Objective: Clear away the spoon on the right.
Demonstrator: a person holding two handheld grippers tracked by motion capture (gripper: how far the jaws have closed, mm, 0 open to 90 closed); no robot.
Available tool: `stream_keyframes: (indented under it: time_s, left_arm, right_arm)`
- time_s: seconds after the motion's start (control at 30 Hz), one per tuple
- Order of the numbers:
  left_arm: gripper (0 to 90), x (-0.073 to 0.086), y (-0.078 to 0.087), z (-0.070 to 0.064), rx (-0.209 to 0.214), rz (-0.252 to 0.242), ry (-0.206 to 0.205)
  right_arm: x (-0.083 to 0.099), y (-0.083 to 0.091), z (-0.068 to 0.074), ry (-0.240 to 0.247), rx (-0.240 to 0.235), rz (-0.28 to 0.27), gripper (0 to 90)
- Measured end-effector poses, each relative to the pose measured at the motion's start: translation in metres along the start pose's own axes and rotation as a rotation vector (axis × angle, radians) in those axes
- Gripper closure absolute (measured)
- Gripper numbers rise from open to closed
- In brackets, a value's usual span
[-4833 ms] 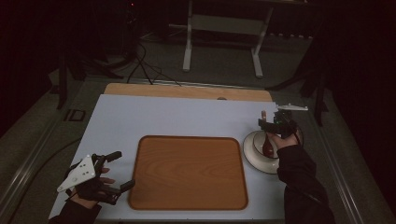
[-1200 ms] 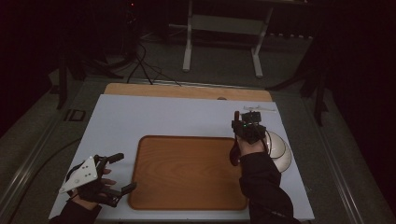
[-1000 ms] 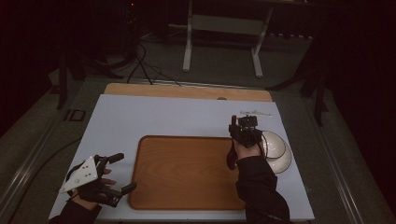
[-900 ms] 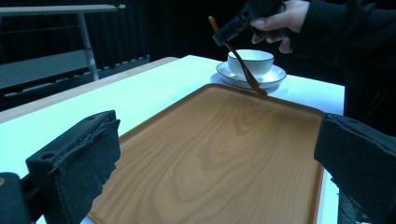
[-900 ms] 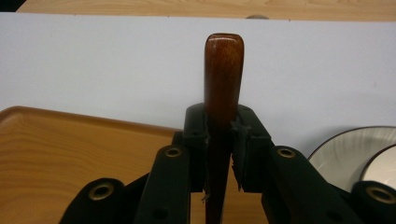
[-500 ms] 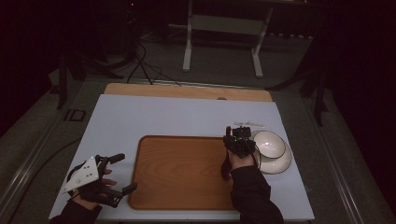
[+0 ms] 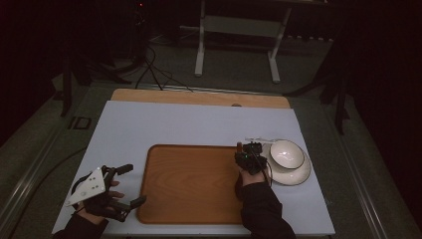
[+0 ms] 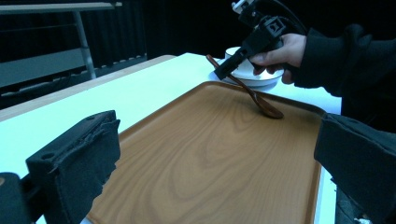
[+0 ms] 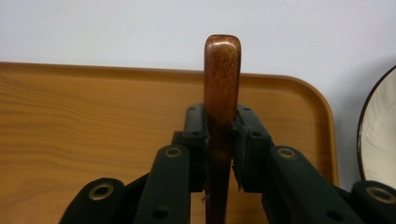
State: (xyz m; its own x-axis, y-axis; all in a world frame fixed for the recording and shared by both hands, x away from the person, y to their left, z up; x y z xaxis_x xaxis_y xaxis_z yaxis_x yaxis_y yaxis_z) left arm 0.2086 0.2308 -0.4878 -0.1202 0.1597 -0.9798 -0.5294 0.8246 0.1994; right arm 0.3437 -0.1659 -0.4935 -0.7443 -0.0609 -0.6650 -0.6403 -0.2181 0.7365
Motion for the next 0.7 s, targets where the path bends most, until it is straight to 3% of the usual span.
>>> stream_keyframes:
  time_s: [0.37, 0.7]
  left_arm:
    - [1.4, 0.0, -0.001, -0.001, 0.01, 0.003, -0.002]
    - [1.4, 0.001, -0.001, -0.001, 0.017, 0.01, -0.004]
  right_arm:
    - [0.012, -0.014, -0.005, -0.041, 0.004, 0.026, 76.8]
    - [0.021, -0.027, -0.011, -0.053, 0.043, 0.051, 76.5]
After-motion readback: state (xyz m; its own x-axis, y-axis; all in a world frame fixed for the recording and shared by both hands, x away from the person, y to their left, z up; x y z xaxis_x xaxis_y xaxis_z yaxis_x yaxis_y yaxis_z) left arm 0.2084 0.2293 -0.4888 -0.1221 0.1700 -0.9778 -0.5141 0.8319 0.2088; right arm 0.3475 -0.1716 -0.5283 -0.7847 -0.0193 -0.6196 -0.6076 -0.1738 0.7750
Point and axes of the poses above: each handheld gripper's, and its own axes: y roughly backward along the jaws, x roughly out of its underside, z roughly to its left, the point moved 1 cm from there along -y, roughly forward along the jaws, and after that the axes turned 2 degrees about x, right-handed, at the moved point
